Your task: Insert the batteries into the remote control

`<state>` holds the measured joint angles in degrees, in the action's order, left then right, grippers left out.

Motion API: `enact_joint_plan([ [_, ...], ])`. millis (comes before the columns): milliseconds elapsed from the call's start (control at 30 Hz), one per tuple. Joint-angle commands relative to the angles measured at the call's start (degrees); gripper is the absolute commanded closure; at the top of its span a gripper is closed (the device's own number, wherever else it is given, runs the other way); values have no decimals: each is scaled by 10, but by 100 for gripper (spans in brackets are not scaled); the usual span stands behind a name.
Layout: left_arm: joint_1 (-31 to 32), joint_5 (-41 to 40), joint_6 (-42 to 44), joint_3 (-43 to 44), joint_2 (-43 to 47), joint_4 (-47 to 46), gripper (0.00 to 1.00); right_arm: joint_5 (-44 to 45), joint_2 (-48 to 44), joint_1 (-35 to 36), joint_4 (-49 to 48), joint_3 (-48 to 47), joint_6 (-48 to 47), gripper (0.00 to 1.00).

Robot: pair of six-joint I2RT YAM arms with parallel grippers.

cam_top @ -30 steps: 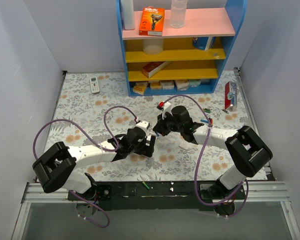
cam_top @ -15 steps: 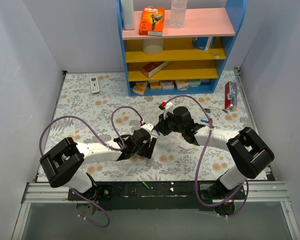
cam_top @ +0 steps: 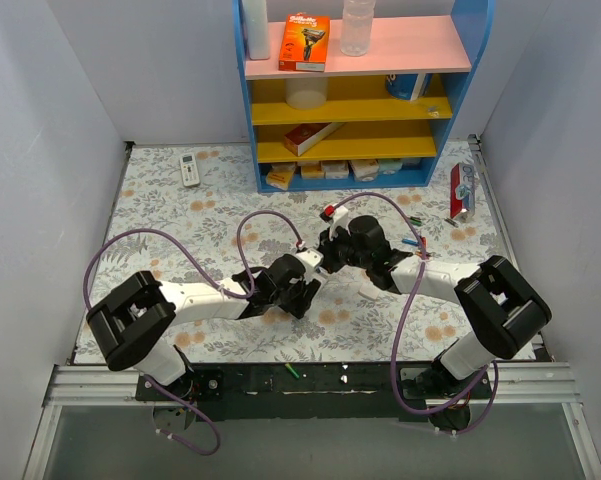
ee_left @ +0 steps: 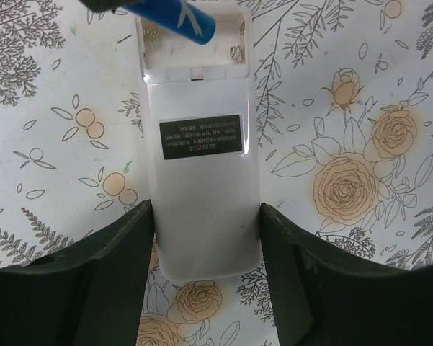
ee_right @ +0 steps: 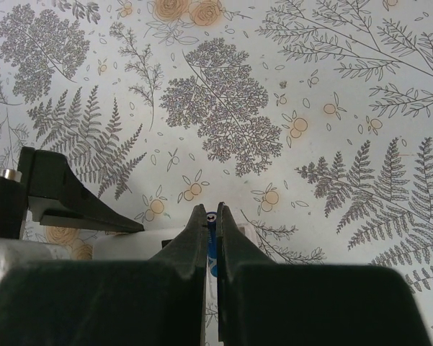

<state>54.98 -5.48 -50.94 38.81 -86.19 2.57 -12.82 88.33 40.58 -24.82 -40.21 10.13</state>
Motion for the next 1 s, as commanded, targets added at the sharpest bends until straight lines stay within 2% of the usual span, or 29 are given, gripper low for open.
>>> enact_joint_plan([
  [0, 4, 49, 32, 18, -8, -1, 56, -12, 4, 2, -44, 12, 3, 99],
  [500, 4, 42, 24, 22, -11, 9, 57, 17, 15, 2, -24, 28, -30, 99],
  [967, 5, 38, 17, 28, -13, 15, 60, -12, 26, 2, 6, 30, -44, 99],
])
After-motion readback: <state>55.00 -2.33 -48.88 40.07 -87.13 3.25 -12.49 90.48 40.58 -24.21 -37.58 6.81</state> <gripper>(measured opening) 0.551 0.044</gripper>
